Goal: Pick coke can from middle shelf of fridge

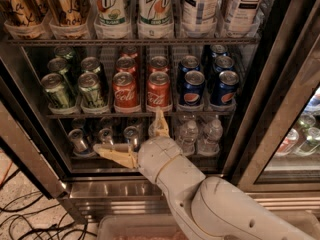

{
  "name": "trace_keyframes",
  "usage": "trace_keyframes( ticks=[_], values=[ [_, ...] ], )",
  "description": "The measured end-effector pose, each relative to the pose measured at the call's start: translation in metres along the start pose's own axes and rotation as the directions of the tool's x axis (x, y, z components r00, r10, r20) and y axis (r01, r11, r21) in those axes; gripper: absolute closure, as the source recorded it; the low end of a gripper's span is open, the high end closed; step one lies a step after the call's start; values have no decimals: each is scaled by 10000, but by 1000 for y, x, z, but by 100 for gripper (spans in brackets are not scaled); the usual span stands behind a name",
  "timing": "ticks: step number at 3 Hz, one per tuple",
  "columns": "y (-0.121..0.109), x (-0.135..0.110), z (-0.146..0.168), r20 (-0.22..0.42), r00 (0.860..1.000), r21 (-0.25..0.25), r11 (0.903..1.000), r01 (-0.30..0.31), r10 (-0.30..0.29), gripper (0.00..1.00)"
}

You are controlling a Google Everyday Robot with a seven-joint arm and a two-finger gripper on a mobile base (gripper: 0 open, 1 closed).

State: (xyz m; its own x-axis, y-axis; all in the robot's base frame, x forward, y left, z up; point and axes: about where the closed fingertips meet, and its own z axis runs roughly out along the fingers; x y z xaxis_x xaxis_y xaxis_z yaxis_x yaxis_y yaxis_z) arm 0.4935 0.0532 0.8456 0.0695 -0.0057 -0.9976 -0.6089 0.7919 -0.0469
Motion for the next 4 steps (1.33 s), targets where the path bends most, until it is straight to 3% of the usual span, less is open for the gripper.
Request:
trace_keyframes(
  ticks=[1,3,4],
  values=[
    [5,13,12,44,9998,47,9998,-196,195,0],
    [-10,29,30,216,9995,388,9990,-217,209,0],
    [-36,26,32,327,9984,505,9978,441,-458,0]
  ],
)
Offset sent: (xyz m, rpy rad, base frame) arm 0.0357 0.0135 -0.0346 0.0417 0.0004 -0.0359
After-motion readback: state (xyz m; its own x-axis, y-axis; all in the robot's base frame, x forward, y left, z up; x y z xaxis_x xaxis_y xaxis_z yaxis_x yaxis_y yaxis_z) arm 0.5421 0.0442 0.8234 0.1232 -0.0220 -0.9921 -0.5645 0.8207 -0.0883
